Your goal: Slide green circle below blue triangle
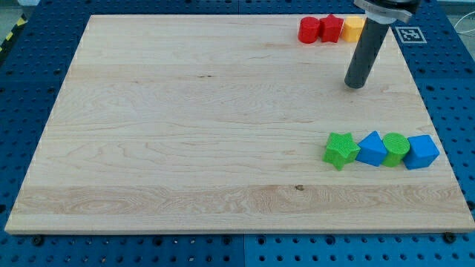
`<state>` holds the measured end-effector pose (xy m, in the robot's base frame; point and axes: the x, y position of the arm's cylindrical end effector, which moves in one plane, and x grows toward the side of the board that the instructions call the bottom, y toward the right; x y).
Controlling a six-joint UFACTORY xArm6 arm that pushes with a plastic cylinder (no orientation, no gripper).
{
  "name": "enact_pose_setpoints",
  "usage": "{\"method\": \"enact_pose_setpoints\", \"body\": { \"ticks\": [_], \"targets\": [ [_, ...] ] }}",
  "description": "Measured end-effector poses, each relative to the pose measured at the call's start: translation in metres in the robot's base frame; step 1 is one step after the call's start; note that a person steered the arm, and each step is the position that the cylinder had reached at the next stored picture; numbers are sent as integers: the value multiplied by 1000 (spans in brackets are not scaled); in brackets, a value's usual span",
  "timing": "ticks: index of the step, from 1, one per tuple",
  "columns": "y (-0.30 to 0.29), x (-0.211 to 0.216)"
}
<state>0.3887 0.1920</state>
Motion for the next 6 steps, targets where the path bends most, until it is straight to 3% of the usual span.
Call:
{"method": "enact_pose_setpoints", "body": {
  "ticks": [6],
  "targets": [
    [45,124]
  ]
}}
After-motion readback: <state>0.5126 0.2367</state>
